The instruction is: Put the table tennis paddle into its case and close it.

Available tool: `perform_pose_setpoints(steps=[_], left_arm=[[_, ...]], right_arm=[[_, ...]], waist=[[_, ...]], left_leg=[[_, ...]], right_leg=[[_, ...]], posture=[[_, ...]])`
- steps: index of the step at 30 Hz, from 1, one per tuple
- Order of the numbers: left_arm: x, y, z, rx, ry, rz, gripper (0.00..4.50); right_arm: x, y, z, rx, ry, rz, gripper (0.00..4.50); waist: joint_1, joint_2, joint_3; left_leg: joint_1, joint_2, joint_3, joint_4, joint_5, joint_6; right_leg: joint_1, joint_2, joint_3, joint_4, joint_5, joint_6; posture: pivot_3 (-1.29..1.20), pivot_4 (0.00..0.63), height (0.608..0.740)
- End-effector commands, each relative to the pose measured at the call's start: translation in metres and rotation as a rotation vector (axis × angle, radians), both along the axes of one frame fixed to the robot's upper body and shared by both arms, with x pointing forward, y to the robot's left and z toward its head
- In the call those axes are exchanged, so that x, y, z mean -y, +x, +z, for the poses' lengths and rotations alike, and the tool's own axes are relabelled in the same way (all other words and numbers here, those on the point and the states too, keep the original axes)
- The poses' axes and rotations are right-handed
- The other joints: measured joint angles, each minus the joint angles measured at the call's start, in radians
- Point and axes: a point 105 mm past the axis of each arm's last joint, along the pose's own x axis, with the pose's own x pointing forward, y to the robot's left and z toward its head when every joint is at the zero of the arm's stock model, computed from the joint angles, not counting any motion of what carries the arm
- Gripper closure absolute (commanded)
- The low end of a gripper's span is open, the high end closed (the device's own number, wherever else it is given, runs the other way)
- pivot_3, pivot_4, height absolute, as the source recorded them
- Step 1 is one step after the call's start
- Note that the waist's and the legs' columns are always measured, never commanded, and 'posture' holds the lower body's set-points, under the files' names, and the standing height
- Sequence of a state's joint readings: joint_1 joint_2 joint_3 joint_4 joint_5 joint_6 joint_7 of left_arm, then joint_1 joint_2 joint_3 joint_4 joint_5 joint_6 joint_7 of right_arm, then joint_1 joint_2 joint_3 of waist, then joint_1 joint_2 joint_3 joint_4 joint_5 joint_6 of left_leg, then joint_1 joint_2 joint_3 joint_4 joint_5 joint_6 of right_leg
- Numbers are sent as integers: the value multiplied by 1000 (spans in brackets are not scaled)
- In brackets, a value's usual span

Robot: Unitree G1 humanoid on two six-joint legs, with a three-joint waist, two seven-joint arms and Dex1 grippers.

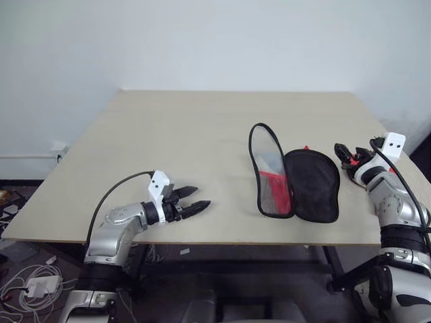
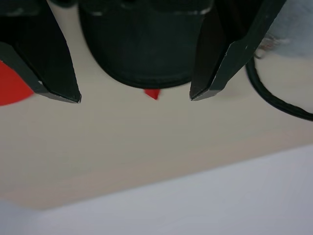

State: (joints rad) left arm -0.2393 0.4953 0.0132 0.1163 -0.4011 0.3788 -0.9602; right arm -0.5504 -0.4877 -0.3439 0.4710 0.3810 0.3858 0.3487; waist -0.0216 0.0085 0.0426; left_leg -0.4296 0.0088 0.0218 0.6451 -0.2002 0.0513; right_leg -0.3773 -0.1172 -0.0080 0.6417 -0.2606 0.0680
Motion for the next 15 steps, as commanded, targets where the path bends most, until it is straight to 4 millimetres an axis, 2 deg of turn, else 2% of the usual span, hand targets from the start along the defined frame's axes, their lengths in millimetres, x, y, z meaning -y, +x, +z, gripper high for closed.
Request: perform_pose_setpoints(steps=[1,6,9,11,15], left_arm=[[4,6,8,50,12,-15,710],[11,4,7,44,1,-46,710],[13,8,7,50,6,-45,710],[14,8,7,51,6,-51,710],[14,8,6,51,9,-56,710]], right_arm=[[24,1,19,10,-70,-61,645],[46,-4,14,-69,-64,-127,645],[74,-17,-12,-264,-35,-243,645],[82,-23,-25,-342,-2,-283,645],[90,-28,-34,-395,27,-329,645]], waist=[[0,0,0],[-1,0,0],[0,0,0],[0,0,0],[-2,0,0]], left_leg=[[0,0,0,0,0,0],[0,0,-1,0,0,0],[0,0,0,0,1,1],[0,0,0,0,1,1],[0,0,-1,0,1,1]], right_leg=[[0,0,0,0,0,0],[0,0,0,0,0,0],[0,0,0,0,0,0],[1,0,0,0,0,-1],[1,-1,1,0,0,-1]], posture=[[0,0,716],[0,0,716],[0,0,716],[0,0,716],[0,0,716]])
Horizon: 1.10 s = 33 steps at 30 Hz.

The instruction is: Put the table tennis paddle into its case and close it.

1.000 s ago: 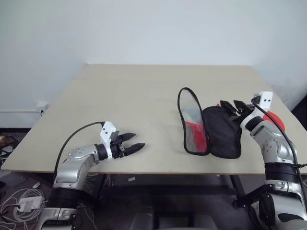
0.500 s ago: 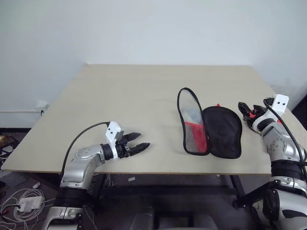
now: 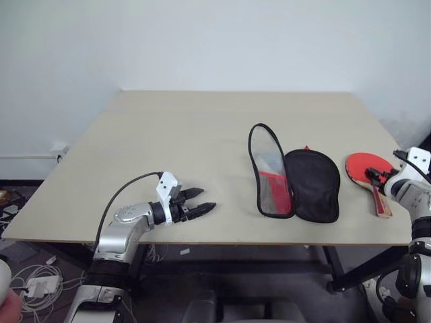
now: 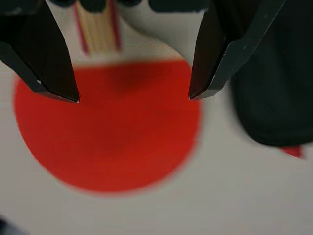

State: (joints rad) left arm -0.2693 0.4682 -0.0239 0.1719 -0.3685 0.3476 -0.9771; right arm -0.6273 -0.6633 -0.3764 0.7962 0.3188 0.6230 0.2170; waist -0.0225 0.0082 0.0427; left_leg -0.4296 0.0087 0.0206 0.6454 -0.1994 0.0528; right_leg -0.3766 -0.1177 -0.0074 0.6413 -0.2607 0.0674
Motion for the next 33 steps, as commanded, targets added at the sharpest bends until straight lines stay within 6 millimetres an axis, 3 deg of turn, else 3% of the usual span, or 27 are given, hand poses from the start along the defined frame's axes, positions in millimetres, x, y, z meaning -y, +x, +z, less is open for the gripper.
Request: perform_pose_setpoints(steps=[1,9,18,21,27,31,33], left_arm=[[4,6,14,60,-2,-22,710],[4,12,18,67,1,-31,710],[3,12,17,62,3,-37,710],[5,14,18,66,3,-39,710],[5,14,18,68,6,-43,710],[6,15,19,69,6,-47,710],[6,15,20,69,6,-49,710]], right_arm=[[8,3,17,17,15,-33,645],[-4,-8,0,-76,73,36,645],[-25,-15,-2,-118,83,121,645],[-26,-14,-4,-134,42,121,1255],[-25,-9,-4,-128,-35,102,3350],[-18,-3,4,-80,-88,60,3389],[-19,3,19,-14,-90,45,3389]], waist=[[-2,0,0],[-2,0,0],[-1,0,0],[-1,0,0],[-4,-1,0],[-5,-3,0],[-4,-3,1]], left_leg=[[0,0,0,0,0,0],[0,0,0,0,1,1],[0,0,-1,1,1,2],[0,0,-1,1,1,2],[1,0,-1,1,1,2],[1,0,0,3,1,1],[1,0,0,5,0,-1]], right_leg=[[0,0,1,0,0,0],[1,1,1,0,0,0],[0,1,1,1,0,0],[0,1,1,1,0,0],[0,1,1,1,0,0],[1,1,1,1,2,-1],[2,1,1,1,4,-1]], posture=[[0,0,716],[0,0,716],[0,0,716],[0,0,716],[0,0,716],[0,0,716],[0,0,716]])
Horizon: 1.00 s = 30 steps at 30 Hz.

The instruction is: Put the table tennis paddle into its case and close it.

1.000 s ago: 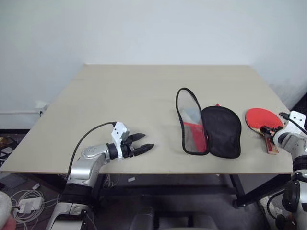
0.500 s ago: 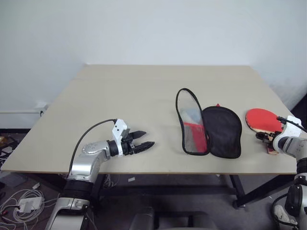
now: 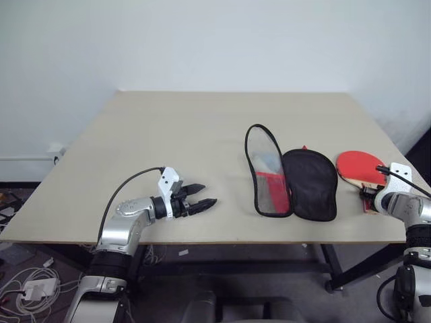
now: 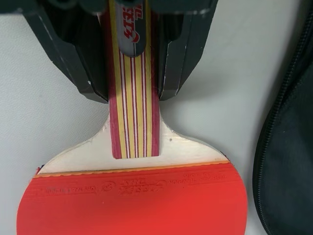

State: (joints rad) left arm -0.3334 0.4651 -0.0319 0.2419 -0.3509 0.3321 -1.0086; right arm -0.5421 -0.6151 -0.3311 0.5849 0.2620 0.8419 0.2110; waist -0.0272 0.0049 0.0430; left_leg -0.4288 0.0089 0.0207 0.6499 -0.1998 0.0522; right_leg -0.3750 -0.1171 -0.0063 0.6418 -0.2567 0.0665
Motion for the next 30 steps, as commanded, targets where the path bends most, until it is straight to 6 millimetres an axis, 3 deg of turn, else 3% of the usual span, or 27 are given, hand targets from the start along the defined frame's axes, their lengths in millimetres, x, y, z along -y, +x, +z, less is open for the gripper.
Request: perform_pose_setpoints(steps=[1,4,8,9,11,14,19,26,30], left_arm=[[5,5,16,61,-1,-25,710],[4,5,15,57,5,-29,710],[5,6,15,52,11,-44,710],[7,7,15,52,12,-48,710],[10,10,17,55,11,-61,710],[15,14,19,57,10,-88,710],[19,18,18,54,9,-106,710],[33,21,17,48,0,-155,710],[38,23,17,51,-4,-171,710]], right_arm=[[4,20,48,185,-45,-32,3389],[-5,27,69,260,-54,-10,3389],[-48,33,91,309,32,67,3389],[-53,33,93,315,41,74,3389],[-81,33,89,310,75,113,3389],[-120,22,73,275,146,150,3389],[-125,7,58,226,213,94,3389],[-111,-14,42,173,207,-7,3389],[-121,-21,33,141,220,18,3389]], waist=[[1,1,1],[1,3,2],[0,6,4],[1,6,4],[4,6,4],[6,6,4],[23,7,5],[27,7,5],[25,7,5]], left_leg=[[0,0,0,1,0,0],[-1,0,0,0,0,1],[-1,0,0,-1,1,1],[-1,1,0,-2,1,1],[-1,1,-2,-3,4,4],[-2,3,-2,-5,4,3],[-5,0,-2,-5,4,3],[-9,-1,1,-4,5,3],[-9,0,2,-5,6,3]], right_leg=[[0,-1,0,0,1,1],[-1,-2,0,0,2,2],[-3,0,1,0,3,0],[-4,1,2,0,3,0],[-4,3,2,1,3,1],[-6,6,2,0,4,3],[-7,3,2,0,4,3],[-12,1,2,1,4,3],[-13,2,1,2,4,3]], posture=[[0,0,716],[0,0,716],[0,0,716],[0,0,716],[0,0,716],[0,0,716],[0,0,716],[0,0,716],[0,0,716]])
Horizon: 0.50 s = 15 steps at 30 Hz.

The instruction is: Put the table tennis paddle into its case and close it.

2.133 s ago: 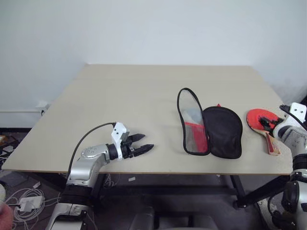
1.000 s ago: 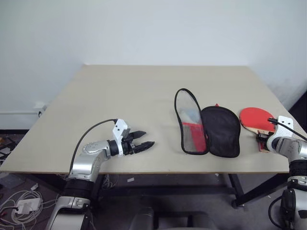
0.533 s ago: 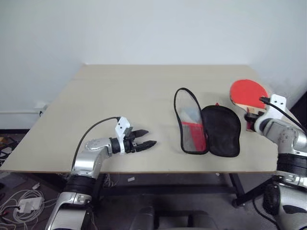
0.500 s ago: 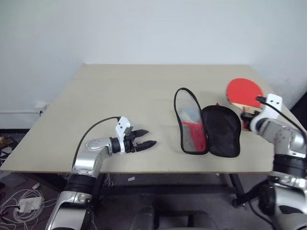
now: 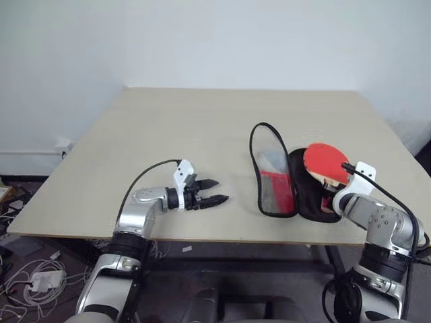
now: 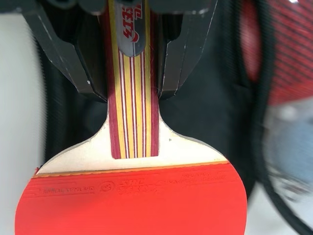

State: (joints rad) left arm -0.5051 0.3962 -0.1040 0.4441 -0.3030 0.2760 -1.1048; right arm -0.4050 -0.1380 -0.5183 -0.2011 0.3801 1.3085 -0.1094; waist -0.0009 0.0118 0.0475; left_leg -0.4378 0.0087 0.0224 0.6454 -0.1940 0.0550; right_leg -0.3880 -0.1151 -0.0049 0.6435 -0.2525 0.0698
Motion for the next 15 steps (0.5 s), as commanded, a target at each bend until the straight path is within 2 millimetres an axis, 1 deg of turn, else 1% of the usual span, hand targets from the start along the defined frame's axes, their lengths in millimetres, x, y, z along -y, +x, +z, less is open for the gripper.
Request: perform_pose_setpoints(steps=[1,5,8,11,14,15], left_arm=[[7,7,13,60,3,-27,710],[9,8,12,61,-2,-29,710],[9,7,10,59,-3,-28,710],[9,6,9,58,-2,-27,710],[9,4,8,54,-6,-25,710],[8,4,8,55,-8,-20,710]], right_arm=[[-9,0,16,57,-14,26,3389],[-20,-2,12,41,-14,59,3389],[-18,-1,14,52,-69,63,3389],[-20,1,19,70,-71,80,3389],[-20,4,26,84,-156,109,3389],[-22,3,21,65,-147,115,3389]], waist=[[-1,0,0],[-4,0,0],[-9,0,0],[-17,0,0],[-22,0,0],[-22,0,0]], left_leg=[[0,0,0,0,0,0],[0,2,0,0,1,-1],[0,4,0,0,1,-1],[0,4,-1,0,1,-2],[0,4,-2,0,1,-2],[0,4,-2,0,1,-2]], right_leg=[[0,1,0,0,0,0],[0,4,0,0,0,0],[0,6,0,0,0,0],[0,7,0,0,0,-1],[-1,7,1,0,0,-1],[-1,7,2,0,0,-1]], posture=[[0,0,716],[0,0,716],[0,0,716],[0,0,716],[0,0,716],[0,0,716]])
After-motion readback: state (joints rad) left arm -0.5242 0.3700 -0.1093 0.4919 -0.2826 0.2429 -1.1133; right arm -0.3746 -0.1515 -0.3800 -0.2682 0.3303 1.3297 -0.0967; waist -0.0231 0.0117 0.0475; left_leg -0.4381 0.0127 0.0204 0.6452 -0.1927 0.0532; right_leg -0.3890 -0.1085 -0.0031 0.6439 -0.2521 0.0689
